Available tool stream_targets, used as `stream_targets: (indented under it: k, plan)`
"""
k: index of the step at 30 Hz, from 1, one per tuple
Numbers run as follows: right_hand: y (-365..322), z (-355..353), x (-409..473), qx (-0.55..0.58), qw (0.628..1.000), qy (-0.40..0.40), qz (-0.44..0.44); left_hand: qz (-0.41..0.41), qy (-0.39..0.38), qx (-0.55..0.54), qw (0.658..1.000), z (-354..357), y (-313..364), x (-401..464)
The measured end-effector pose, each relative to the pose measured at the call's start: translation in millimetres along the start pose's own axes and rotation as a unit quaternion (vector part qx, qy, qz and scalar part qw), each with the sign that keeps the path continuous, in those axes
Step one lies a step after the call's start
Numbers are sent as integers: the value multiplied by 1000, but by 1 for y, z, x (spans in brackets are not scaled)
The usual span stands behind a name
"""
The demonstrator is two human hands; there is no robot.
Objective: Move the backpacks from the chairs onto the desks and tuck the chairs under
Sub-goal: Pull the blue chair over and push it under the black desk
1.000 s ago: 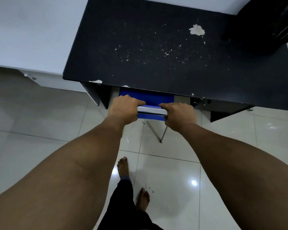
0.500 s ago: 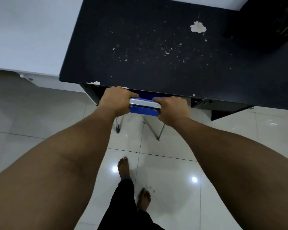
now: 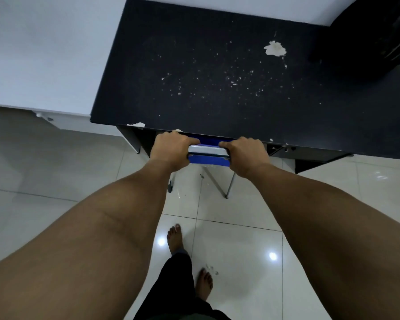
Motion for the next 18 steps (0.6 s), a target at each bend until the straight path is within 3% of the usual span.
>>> stream_targets:
  k: [6,18]
  plan:
    - [26,-1,-3,14,1000,5,4,36,9,8,999,-3,20,16]
    - [25,2,12,51,993,102,22,71,-34,18,997,1,-4,38]
Point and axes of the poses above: each hand's wrist, its own x-axis towards the middle knuckle, its own z-axis out of the palm, y = z × x, the point moved 5 cm from there along x, towards the middle knuckle, and after that the axes turned 4 degrees about x, right-handed, at the moved point
